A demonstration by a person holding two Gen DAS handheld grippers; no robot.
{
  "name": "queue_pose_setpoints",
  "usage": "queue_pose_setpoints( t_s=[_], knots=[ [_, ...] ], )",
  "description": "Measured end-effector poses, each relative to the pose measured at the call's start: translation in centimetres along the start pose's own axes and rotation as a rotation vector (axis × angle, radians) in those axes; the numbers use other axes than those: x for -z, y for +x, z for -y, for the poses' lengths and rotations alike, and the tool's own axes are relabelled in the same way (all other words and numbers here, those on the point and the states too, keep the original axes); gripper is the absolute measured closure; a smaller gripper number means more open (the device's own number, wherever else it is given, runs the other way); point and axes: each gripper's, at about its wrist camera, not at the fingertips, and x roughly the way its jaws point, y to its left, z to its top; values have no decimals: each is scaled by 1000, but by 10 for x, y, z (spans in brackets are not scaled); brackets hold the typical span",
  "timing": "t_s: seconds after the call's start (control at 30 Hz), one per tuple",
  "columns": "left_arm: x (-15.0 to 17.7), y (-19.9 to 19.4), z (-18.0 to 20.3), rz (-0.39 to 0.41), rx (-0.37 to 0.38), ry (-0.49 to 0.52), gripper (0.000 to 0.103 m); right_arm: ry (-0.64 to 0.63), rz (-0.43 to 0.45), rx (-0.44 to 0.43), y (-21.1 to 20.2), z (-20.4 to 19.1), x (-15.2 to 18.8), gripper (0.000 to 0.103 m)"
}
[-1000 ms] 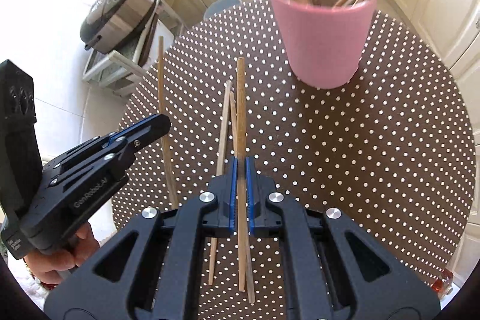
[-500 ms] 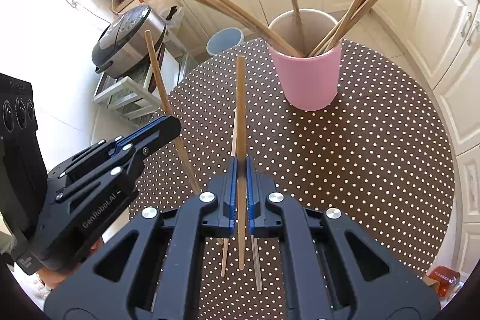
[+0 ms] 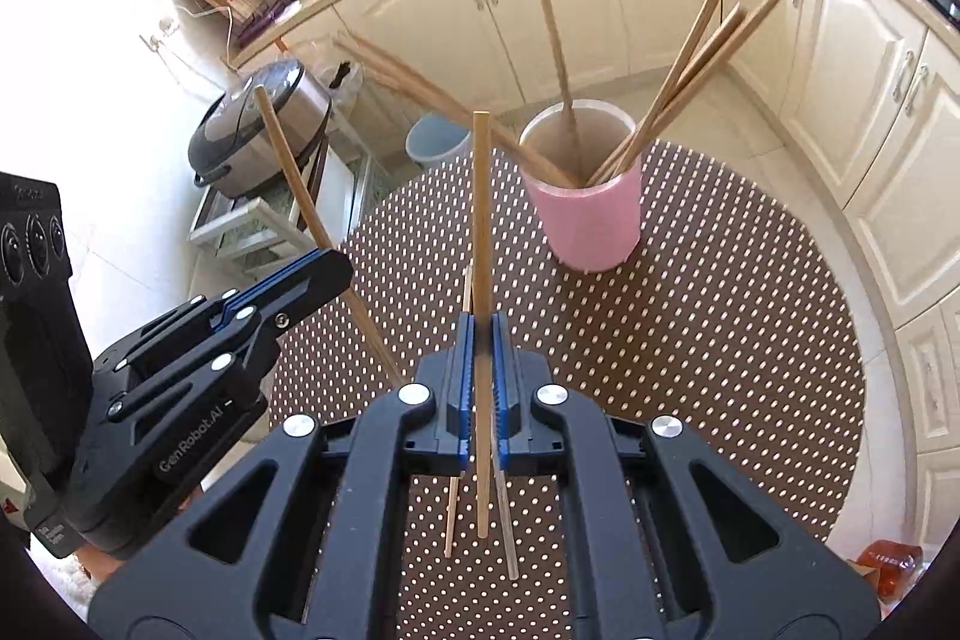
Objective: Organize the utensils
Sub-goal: 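Lift both held chopsticks upright and carry them over the pink cup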
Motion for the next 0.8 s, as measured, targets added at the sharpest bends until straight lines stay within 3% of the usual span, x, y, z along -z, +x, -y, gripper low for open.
queue_pose_setpoints(
  t_s=[0.47,0.8],
  knots=[
    [-57,-22,29,199,40,5,97,1,151,26,-44,15,-53,97],
    [-102,2,37,328,57,-66,97,4,220,21,-48,33,-88,97]
  ],
)
